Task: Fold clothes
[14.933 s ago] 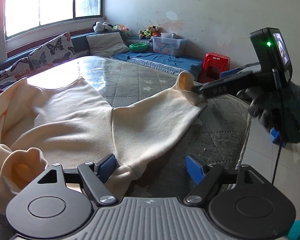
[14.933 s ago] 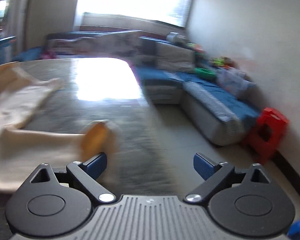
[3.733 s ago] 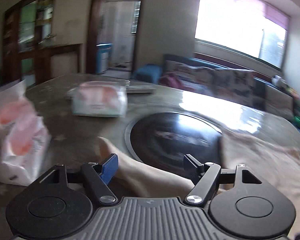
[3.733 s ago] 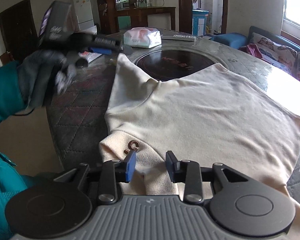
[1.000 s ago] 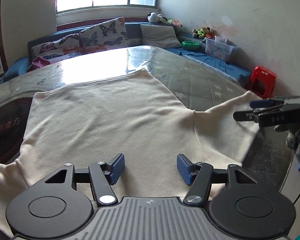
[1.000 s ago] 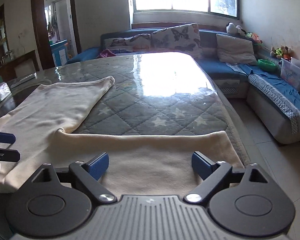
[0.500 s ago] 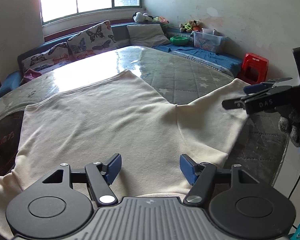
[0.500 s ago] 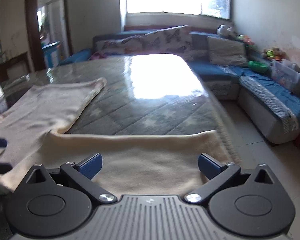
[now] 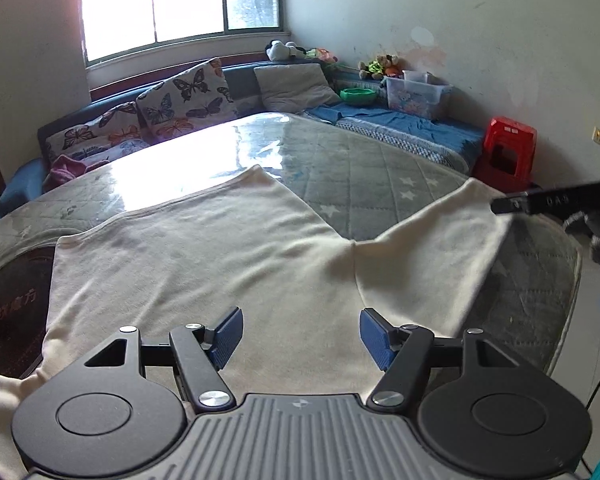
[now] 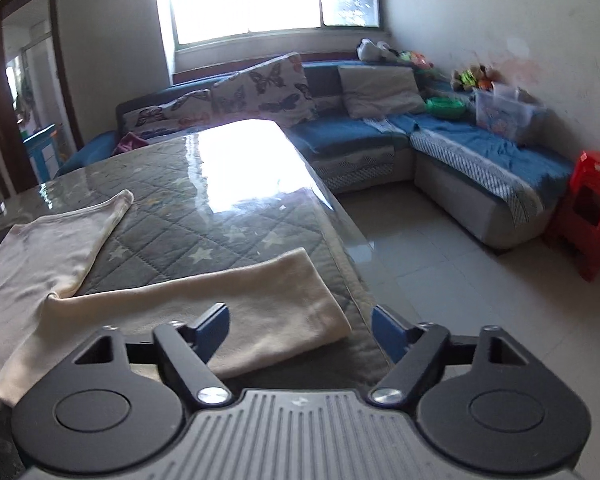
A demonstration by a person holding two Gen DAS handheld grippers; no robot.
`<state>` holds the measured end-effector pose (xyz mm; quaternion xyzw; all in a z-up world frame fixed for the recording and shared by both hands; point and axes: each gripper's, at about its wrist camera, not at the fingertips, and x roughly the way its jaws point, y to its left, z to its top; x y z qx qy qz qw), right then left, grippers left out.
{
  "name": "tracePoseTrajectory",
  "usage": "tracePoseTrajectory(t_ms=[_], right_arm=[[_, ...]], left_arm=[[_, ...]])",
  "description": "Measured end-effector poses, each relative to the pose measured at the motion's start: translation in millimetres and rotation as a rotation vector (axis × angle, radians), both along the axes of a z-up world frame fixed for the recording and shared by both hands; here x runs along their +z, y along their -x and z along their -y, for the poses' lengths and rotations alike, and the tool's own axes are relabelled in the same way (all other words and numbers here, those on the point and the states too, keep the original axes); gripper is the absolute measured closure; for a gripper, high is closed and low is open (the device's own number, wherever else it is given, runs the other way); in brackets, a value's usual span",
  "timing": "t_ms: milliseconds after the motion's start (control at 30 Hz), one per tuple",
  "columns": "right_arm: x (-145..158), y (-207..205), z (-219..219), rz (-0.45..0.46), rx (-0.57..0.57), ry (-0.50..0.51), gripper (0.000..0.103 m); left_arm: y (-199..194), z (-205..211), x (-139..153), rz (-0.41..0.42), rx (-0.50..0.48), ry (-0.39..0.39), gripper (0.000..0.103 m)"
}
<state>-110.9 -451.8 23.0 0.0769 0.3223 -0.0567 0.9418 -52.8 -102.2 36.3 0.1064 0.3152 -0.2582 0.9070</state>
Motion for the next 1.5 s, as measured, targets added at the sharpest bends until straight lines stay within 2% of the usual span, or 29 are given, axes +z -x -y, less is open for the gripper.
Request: tracePoseTrajectory(t_ms=[67,133,233,300,333,367,400,533,733,933,1000,1100,1300,1500], right_arm=[[-3,1,5,-0.014,-0.014,-0.034,0.039],[-5,1,5,-0.013,-0.032,-0.036,0.043],[-8,1,6,-0.01,-0.06,-0.04,0.054],[-6,1,7,0.001,-0.06,-0.051,0.074],[-4,1,8,0.006,-0.06,-0.056,0.08],[-3,1,9,0.012,-0.06,-0.062,0.09],[-2,1,9,0.017,-0.061,-0.067,0.093],[2,2,12,0.04,-0.061,-0.088,0.094],[34,3,13,0.12,-0.024,-0.093,0.094],[42,-2,7,0.128,-0.001,-0.077,0.094],[56,-4,-4,0.148,0.045,-0.075,0.094],[77,-7,-22,0.178,0.113,-0.072,0.094],[117,-12,-57,0.237,0.252,-0.068,0.094],[139,-28,-131,0.25,0.477,-0.066,0.094]], left_arm=[[-3,0,1,-0.005,0.007,0.006,0.035],[-3,2,-1,-0.009,0.0,0.006,0.035],[-2,7,-4,-0.016,-0.014,-0.001,0.035],[0,9,-7,-0.018,-0.024,-0.008,0.035],[2,10,-7,-0.021,-0.027,-0.01,0.035],[3,10,-8,-0.023,-0.031,-0.011,0.035],[4,10,-8,-0.022,-0.036,-0.012,0.035],[9,12,-7,-0.011,-0.064,-0.019,0.033],[11,18,-10,-0.011,-0.094,-0.019,0.033],[12,20,-14,-0.021,-0.104,-0.006,0.033],[11,18,-13,-0.019,-0.101,0.006,0.033],[6,1,0,0.003,-0.054,0.057,0.033],[0,-51,13,0.035,0.088,0.104,0.033],[-6,-105,25,0.067,0.232,0.148,0.033]])
